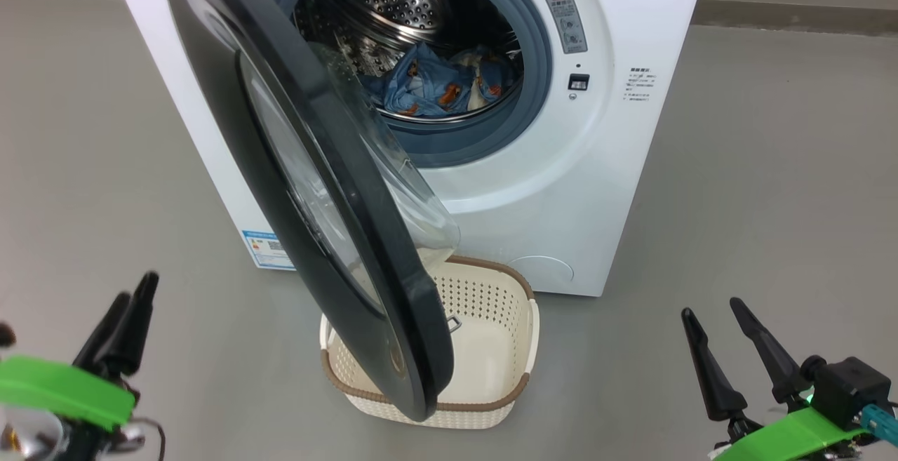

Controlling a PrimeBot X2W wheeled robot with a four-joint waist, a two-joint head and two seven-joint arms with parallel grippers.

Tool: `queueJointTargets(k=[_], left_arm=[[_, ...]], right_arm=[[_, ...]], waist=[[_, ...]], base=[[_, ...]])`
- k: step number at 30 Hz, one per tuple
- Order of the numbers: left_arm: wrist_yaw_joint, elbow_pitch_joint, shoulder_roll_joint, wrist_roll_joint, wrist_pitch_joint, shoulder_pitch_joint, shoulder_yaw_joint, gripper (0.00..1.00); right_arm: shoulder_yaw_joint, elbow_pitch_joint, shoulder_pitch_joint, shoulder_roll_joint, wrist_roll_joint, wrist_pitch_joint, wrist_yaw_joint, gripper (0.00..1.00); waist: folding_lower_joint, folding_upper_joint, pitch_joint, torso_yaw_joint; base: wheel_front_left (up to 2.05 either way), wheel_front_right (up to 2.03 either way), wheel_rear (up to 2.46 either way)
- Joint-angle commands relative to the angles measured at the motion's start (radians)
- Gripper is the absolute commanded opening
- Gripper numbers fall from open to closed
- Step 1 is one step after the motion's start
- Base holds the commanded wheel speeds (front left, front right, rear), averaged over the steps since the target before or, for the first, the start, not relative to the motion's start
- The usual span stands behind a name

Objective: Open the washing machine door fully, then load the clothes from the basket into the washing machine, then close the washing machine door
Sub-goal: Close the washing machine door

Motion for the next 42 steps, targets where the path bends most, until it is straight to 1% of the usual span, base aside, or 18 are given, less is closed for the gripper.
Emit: queueJointTargets(k=[1,7,8,9,11,13,15,16,18,23,27,28,31,35,42], left_arm=[[-0.005,-0.013,0.046,0.013,-0.02,-0.02,0.037,1.0],[-0.005,0.034,0.064,0.082,-0.204,0.038,-0.027,1.0],[-0.005,0.064,0.077,0.138,-0.274,0.05,-0.055,1.0],[-0.005,0.074,0.071,0.146,-0.303,0.053,-0.065,1.0],[-0.005,0.112,0.077,0.199,-0.348,0.057,-0.088,1.0],[-0.005,0.131,0.067,0.231,-0.373,0.058,-0.103,1.0],[-0.005,0.154,0.07,0.301,-0.389,0.059,-0.117,1.0],[-0.005,0.162,0.062,0.325,-0.393,0.058,-0.111,1.0],[0.012,0.167,0.054,0.404,-0.397,0.056,-0.098,1.0],[0.05,0.101,-0.01,0.615,-0.398,0.092,-0.006,1.0],[0.058,0.05,-0.062,0.752,-0.398,0.134,0.059,1.0],[0.058,0.05,-0.062,0.752,-0.398,0.134,0.059,1.0],[0.055,0.027,-0.096,0.832,-0.398,0.16,0.1,1.0],[0.042,0.015,-0.139,0.914,-0.398,0.188,0.139,1.0],[0.017,0.018,-0.198,0.995,-0.398,0.215,0.2,1.0]], right_arm=[[0.012,-0.022,0.003,-0.015,-0.013,-0.008,0.004,1.0],[0.007,-0.021,0.014,-0.015,-0.013,-0.008,0.004,1.0],[0.007,-0.02,0.015,-0.013,-0.013,-0.008,0.004,1.0],[0.007,-0.02,0.016,-0.013,-0.013,-0.008,0.004,1.0],[0.008,-0.019,0.016,-0.013,-0.013,-0.008,0.004,1.0],[0.009,-0.018,0.016,-0.013,-0.013,-0.008,0.004,1.0],[0.009,-0.018,0.017,-0.013,-0.012,-0.008,0.004,1.0],[0.008,-0.019,0.017,-0.013,-0.012,-0.008,0.004,1.0],[0.007,-0.019,0.019,-0.013,-0.012,-0.008,0.004,1.0],[0.006,-0.019,0.02,-0.013,-0.011,-0.008,0.004,1.0],[0.008,-0.018,0.019,-0.014,-0.011,-0.008,0.004,1.0],[0.008,-0.018,0.019,-0.014,-0.011,-0.008,0.004,1.0],[0.009,-0.017,0.017,-0.014,-0.011,-0.008,0.004,1.0],[0.007,-0.017,0.016,-0.013,-0.011,-0.008,0.004,1.0],[0.005,-0.016,0.018,-0.01,-0.012,-0.008,0.004,1.0]], waist=[[0.0,0.0,-0.002,0.001],[0.0,0.0,-0.009,0.011],[0.0,0.0,-0.011,0.015],[0.0,0.0,-0.012,0.017],[0.0,0.0,-0.014,0.02],[0.0,0.0,-0.017,0.022],[0.0,0.0,-0.018,0.025],[0.0,0.0,-0.019,0.026],[0.0,0.0,-0.019,0.028],[0.0,0.0,-0.018,0.031],[0.0,0.0,-0.017,0.03],[0.0,0.0,-0.017,0.03],[0.0,0.0,-0.016,0.028],[0.0,0.0,-0.015,0.023],[0.0,0.0,-0.014,0.014]], base=[[0.0,0.0,0.0],[0.0,0.0,0.0],[0.0,0.0,0.0],[0.0,0.0,0.0],[0.0,0.0,0.0],[0.0,0.0,0.0],[0.0,0.0,0.0],[0.0,0.0,0.0],[0.0,0.0,0.0],[0.0,0.0,0.0],[0.0,0.0,0.0],[0.0,0.0,0.0],[0.0,0.0,0.0],[0.0,0.0,0.0],[0.0,0.0,0.0]])
